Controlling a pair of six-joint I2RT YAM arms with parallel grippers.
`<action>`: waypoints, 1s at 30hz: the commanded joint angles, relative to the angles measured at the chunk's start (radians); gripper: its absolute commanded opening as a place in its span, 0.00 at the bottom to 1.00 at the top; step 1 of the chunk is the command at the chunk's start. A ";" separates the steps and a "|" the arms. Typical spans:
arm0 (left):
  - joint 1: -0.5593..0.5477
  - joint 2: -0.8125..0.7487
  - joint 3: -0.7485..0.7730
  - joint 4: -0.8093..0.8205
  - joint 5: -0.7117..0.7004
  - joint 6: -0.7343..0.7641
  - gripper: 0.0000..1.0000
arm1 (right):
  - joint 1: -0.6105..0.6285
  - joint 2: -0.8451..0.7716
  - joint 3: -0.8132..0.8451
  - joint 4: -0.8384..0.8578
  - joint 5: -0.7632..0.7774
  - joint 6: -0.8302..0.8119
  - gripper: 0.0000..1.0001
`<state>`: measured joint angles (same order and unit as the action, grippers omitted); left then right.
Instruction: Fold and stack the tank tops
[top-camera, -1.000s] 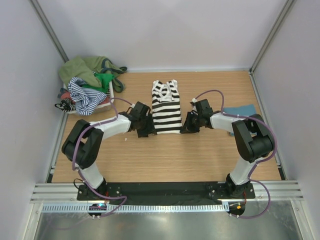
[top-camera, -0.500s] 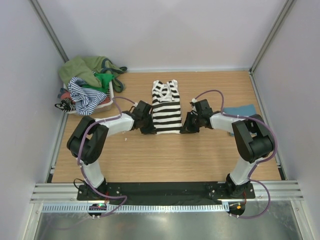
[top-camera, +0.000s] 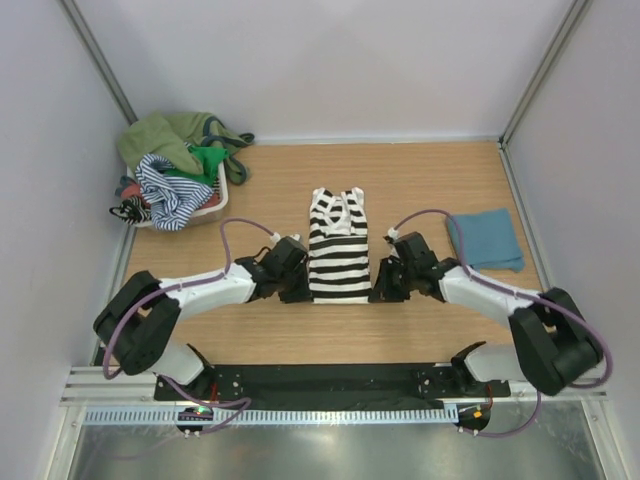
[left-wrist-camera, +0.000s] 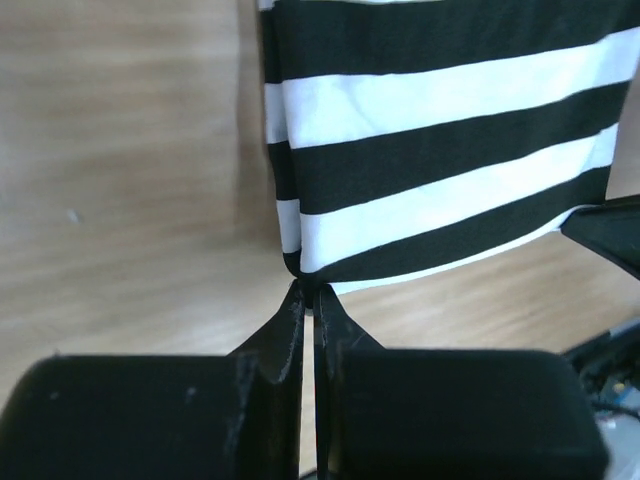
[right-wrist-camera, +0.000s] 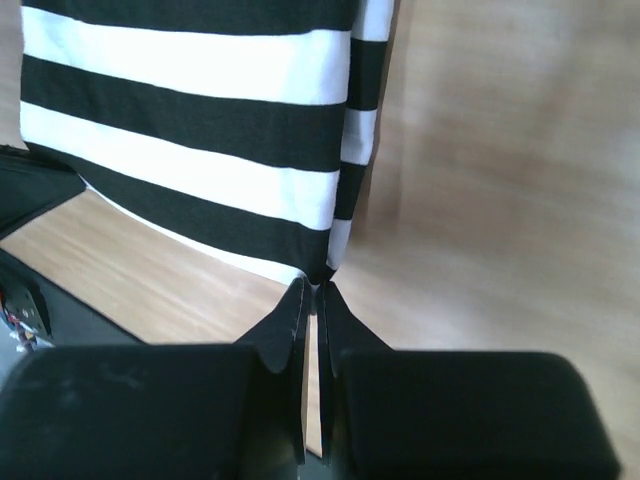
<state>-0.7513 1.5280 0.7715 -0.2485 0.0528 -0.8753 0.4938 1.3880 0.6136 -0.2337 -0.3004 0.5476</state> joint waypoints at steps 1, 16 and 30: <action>-0.046 -0.104 -0.029 -0.064 -0.076 -0.034 0.00 | 0.011 -0.174 -0.067 -0.102 0.072 0.037 0.01; -0.218 -0.399 0.038 -0.270 -0.119 -0.117 0.00 | 0.060 -0.566 0.075 -0.449 0.126 0.098 0.01; -0.224 -0.436 0.120 -0.322 -0.074 -0.114 0.02 | 0.058 -0.523 0.248 -0.529 0.199 0.051 0.01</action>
<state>-0.9741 1.1015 0.8387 -0.5026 -0.0216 -0.9966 0.5552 0.8570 0.7883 -0.7250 -0.1875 0.6373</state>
